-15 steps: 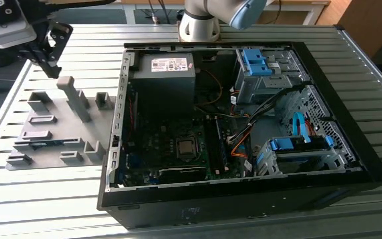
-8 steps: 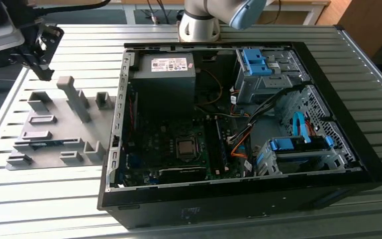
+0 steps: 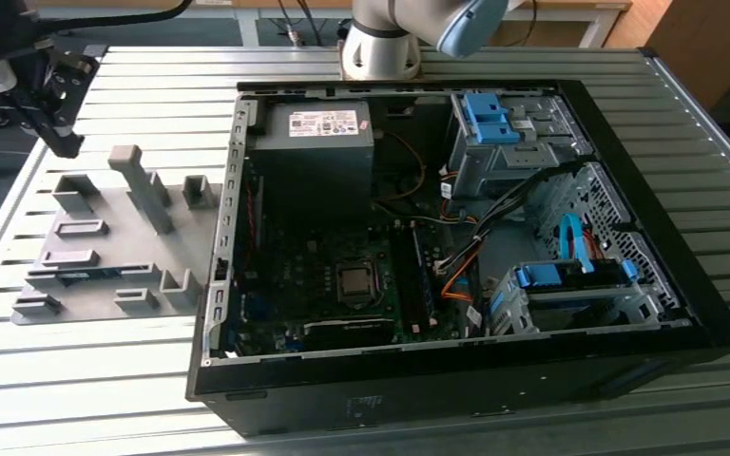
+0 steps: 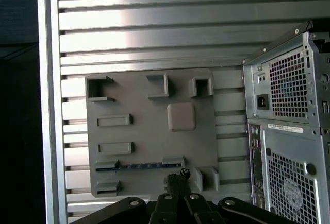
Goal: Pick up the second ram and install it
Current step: 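Reach for the second ram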
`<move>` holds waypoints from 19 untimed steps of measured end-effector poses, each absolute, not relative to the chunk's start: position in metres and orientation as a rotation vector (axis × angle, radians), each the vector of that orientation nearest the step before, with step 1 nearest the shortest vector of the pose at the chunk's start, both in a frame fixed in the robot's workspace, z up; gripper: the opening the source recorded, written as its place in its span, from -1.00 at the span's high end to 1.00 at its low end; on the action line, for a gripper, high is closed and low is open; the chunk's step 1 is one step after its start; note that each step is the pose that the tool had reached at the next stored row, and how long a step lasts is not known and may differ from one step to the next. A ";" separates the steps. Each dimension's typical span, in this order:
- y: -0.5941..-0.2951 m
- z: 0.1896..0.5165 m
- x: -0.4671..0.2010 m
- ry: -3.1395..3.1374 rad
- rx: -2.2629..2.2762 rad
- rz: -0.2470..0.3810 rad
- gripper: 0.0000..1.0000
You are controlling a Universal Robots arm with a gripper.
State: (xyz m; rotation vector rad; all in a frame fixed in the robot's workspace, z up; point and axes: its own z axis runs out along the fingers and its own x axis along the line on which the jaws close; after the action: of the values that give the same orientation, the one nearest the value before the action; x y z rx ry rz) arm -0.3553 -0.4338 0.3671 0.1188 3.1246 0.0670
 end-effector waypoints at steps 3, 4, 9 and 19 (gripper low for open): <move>-0.434 0.367 -0.361 3.125 0.119 0.067 0.79; -0.434 0.366 -0.363 3.125 0.119 0.067 0.79; -0.438 0.365 -0.366 3.127 0.119 0.067 0.79; -0.445 0.363 -0.379 3.128 0.119 0.067 0.79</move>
State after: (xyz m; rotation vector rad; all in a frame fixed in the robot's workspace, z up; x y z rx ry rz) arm -0.3787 -0.4455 0.3630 0.1191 3.1282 0.0669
